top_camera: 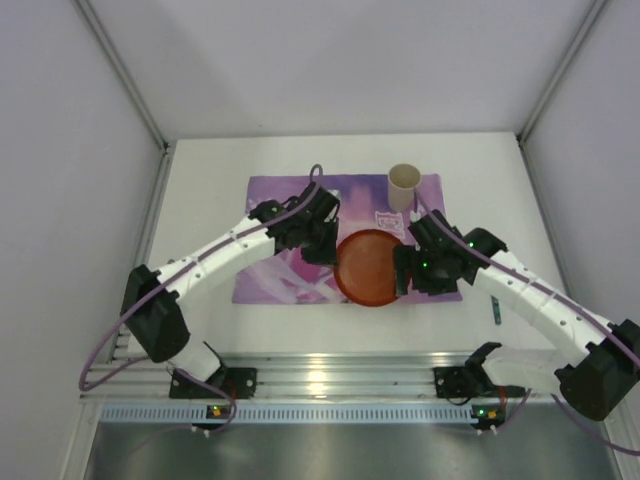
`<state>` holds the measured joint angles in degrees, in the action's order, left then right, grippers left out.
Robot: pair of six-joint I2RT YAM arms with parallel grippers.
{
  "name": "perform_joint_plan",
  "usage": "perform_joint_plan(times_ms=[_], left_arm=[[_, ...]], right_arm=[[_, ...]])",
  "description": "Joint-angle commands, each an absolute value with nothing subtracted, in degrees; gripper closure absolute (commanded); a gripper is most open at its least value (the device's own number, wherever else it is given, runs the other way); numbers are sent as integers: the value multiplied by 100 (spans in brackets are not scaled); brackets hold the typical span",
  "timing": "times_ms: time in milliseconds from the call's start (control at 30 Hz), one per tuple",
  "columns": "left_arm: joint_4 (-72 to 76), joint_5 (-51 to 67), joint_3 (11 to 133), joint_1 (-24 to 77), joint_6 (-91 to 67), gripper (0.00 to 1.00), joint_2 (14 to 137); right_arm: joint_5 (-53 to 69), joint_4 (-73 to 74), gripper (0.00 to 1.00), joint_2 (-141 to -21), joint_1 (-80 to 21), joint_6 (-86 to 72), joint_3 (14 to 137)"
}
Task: Set the dinner table for one person
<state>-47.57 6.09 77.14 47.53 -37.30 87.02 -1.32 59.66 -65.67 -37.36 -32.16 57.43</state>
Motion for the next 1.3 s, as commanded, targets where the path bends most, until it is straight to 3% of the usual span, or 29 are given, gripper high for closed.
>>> perform_joint_plan(times_ms=[0,400,733,900,933,1000,1100,1133,1167,1267], left_arm=[[-5010,107,7963,4395,-3752,100,9367],[-4614,-299,8736,3455,-3788,100,10880],[-4834,-272,9440,3357,-3700,100,11540],[-4887,-316,8888,3349,-3700,98,11567],[-4852,-343,8755,3349,-3709,92,11506],[-4694,-386,8422,3340,-3770,87,11303],[-4483,-396,8192,3287,-3832,63,11057],[-4474,-308,8191,3287,-3832,43,11039],[-4482,-255,8218,3270,-3797,2,11030],[-4605,-220,8402,3287,-3744,2,10917]], right_arm=[[-255,6126,19,-6451,-3771,-3199,5932],[-378,6574,19,-6003,-3727,-3208,6073],[-474,6662,19,-5968,-3683,-3199,5985],[-740,6707,6,-5959,-3314,-3419,6047],[-651,6549,5,-5950,-3079,-3393,6038],[-371,6408,5,-6037,-2796,-3305,6116],[-202,6328,5,-6257,-2304,-3208,6327],[-263,6328,5,-6301,-2085,-3217,6354],[-377,6328,4,-6337,-1944,-3252,6354],[-590,6136,2,-6381,-1206,-3506,5943]])
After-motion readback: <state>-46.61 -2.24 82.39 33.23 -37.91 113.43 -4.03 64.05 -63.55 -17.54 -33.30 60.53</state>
